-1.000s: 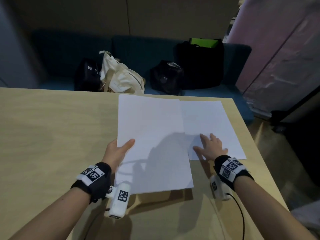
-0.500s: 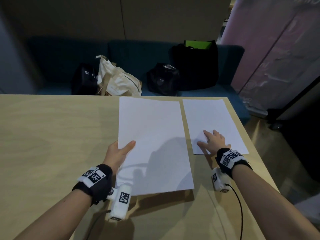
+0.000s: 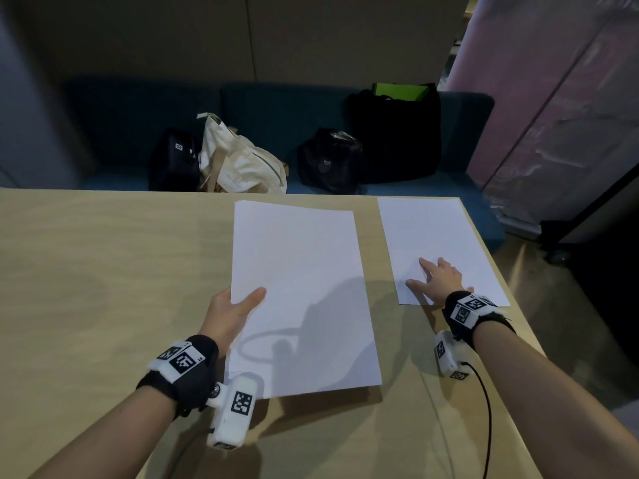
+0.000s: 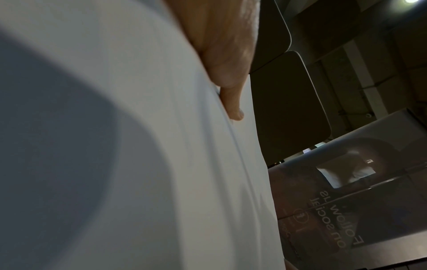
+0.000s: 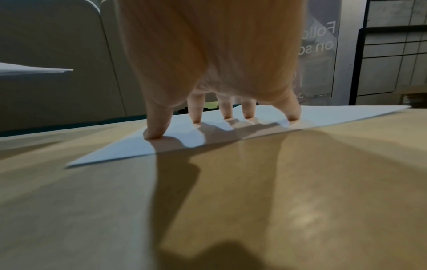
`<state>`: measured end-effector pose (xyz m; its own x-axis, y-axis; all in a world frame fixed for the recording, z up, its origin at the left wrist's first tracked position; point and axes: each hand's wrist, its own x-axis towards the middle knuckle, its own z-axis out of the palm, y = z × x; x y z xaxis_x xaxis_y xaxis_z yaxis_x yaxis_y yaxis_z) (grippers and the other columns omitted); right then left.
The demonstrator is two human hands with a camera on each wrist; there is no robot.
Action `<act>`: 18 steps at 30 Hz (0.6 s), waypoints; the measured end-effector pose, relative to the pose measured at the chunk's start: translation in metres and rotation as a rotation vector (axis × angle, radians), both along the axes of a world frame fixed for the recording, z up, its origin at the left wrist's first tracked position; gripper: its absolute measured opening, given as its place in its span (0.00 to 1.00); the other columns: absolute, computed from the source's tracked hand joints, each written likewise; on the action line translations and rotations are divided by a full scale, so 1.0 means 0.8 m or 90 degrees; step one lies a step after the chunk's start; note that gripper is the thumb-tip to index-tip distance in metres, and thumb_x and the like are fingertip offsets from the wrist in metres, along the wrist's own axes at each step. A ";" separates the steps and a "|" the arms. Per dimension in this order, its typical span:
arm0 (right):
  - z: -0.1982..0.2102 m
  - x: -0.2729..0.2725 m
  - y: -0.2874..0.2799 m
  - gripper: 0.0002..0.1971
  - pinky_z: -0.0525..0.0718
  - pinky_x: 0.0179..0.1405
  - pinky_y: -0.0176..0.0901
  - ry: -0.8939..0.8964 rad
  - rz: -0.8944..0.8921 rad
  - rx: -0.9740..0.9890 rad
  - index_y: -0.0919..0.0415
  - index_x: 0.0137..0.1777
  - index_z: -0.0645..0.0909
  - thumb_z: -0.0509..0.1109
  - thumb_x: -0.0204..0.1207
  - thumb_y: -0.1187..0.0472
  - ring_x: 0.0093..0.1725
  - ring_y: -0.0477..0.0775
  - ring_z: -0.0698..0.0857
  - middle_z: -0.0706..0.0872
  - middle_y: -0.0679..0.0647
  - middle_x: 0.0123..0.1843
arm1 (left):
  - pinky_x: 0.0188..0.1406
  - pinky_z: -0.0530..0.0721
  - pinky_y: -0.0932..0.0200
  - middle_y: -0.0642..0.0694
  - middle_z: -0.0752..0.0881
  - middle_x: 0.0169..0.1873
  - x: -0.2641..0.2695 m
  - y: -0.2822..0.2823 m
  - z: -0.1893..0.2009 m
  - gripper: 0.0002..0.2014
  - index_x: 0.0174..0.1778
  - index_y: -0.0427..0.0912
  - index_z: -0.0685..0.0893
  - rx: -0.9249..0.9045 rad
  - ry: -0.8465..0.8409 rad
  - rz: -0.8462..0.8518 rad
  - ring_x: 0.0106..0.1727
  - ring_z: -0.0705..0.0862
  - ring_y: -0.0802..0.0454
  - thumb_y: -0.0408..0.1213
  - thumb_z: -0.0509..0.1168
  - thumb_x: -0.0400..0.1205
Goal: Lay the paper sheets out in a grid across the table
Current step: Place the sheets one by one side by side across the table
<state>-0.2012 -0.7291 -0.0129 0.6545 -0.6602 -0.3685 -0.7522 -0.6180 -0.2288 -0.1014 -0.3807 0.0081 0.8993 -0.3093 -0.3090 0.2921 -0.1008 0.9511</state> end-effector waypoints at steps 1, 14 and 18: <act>0.002 0.001 0.000 0.35 0.52 0.74 0.78 0.001 0.000 -0.002 0.44 0.81 0.55 0.64 0.76 0.41 0.83 0.62 0.52 0.52 0.55 0.85 | 0.30 0.81 0.77 0.52 0.86 0.44 0.000 0.000 0.000 0.11 0.57 0.39 0.81 0.001 0.000 0.001 0.33 0.87 0.70 0.33 0.67 0.80; 0.003 0.001 0.001 0.36 0.55 0.76 0.73 -0.015 -0.011 -0.005 0.47 0.79 0.61 0.67 0.74 0.41 0.82 0.64 0.56 0.55 0.56 0.84 | 0.44 0.82 0.64 0.45 0.87 0.48 -0.002 -0.004 0.010 0.14 0.61 0.35 0.81 0.014 0.009 0.005 0.47 0.86 0.52 0.32 0.67 0.80; 0.018 0.007 0.014 0.23 0.72 0.69 0.56 -0.185 -0.029 0.023 0.57 0.68 0.78 0.67 0.76 0.47 0.71 0.60 0.74 0.76 0.57 0.74 | 0.51 0.81 0.58 0.41 0.86 0.53 -0.001 -0.005 0.013 0.16 0.63 0.33 0.81 0.014 0.006 0.009 0.51 0.85 0.46 0.33 0.67 0.79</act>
